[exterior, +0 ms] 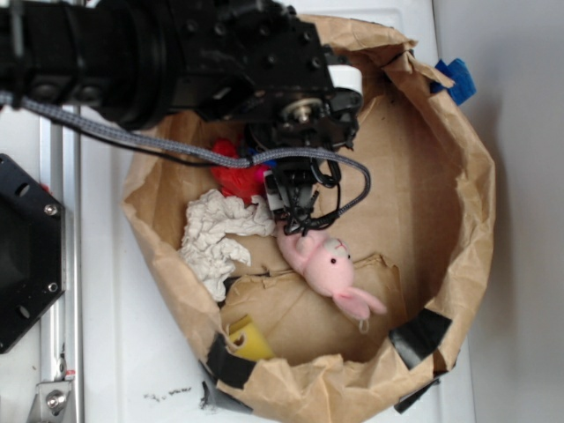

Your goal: Grab the red paper.

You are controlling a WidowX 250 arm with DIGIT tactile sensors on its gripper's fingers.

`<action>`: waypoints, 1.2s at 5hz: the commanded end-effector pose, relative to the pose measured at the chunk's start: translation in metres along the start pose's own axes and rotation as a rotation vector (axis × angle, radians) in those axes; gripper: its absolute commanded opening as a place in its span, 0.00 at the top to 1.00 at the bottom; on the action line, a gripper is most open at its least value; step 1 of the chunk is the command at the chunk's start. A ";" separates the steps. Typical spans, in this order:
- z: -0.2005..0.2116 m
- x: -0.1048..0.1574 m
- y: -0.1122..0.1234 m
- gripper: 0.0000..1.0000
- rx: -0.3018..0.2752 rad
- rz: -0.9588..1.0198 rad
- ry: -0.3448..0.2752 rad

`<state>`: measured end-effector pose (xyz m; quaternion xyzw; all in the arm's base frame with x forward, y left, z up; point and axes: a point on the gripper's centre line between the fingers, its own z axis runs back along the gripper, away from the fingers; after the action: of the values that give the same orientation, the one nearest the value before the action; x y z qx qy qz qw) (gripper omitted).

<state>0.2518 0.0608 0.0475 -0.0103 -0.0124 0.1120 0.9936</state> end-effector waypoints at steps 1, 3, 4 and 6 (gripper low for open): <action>0.036 0.015 -0.001 1.00 -0.037 -0.015 -0.070; 0.101 0.035 -0.035 1.00 -0.186 -0.019 -0.134; 0.113 0.027 -0.041 1.00 -0.204 -0.056 -0.158; 0.127 0.019 -0.048 1.00 -0.227 -0.110 -0.203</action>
<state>0.2764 0.0181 0.1601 -0.1114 -0.1062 0.0707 0.9855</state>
